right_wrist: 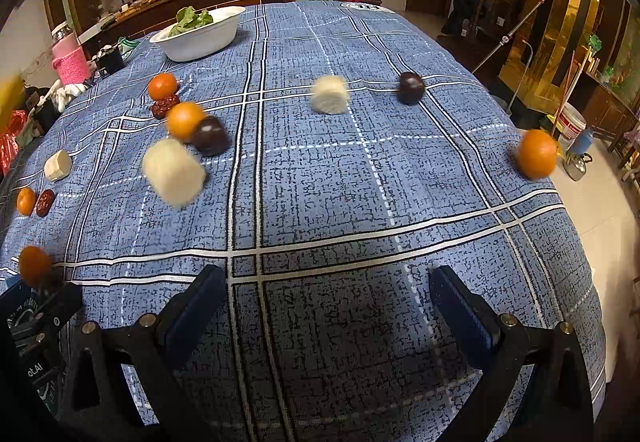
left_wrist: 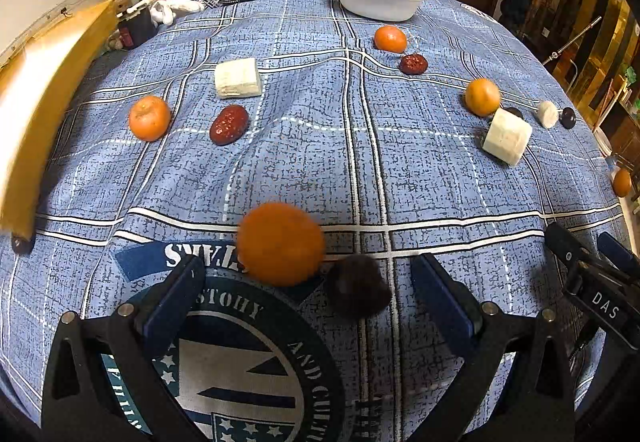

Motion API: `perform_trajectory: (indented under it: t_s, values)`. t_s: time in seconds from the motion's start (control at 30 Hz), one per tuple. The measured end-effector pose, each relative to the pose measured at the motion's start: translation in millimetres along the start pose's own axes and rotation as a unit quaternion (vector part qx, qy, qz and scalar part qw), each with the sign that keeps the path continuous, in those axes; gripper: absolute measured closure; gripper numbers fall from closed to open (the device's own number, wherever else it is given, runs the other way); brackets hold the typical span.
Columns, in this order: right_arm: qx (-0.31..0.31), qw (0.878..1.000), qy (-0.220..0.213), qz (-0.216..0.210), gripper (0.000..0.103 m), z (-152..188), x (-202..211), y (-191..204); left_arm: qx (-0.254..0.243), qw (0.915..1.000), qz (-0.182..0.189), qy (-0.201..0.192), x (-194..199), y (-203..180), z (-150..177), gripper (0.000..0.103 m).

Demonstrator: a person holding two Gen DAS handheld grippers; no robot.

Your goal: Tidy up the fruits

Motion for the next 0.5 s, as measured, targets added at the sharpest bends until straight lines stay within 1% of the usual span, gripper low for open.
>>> perform_trajectory:
  t_s: [0.5]
  values:
    - [0.000, 1.000, 0.000, 0.000, 0.000, -0.8, -0.3, -0.2, -0.001, 1.0000, 0.001, 0.001, 1.3, 5.2, 0.3, 0.000]
Point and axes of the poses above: each gripper's, at about its wrist camera, not at the fingertips, and x roughly against the way its jaws point, y to its left, z to its underside, the point moved 4 cm from there along -x, roughly the way its jaws point, and after that the axes turned 12 degrees about -x, right-handed, at the moved point
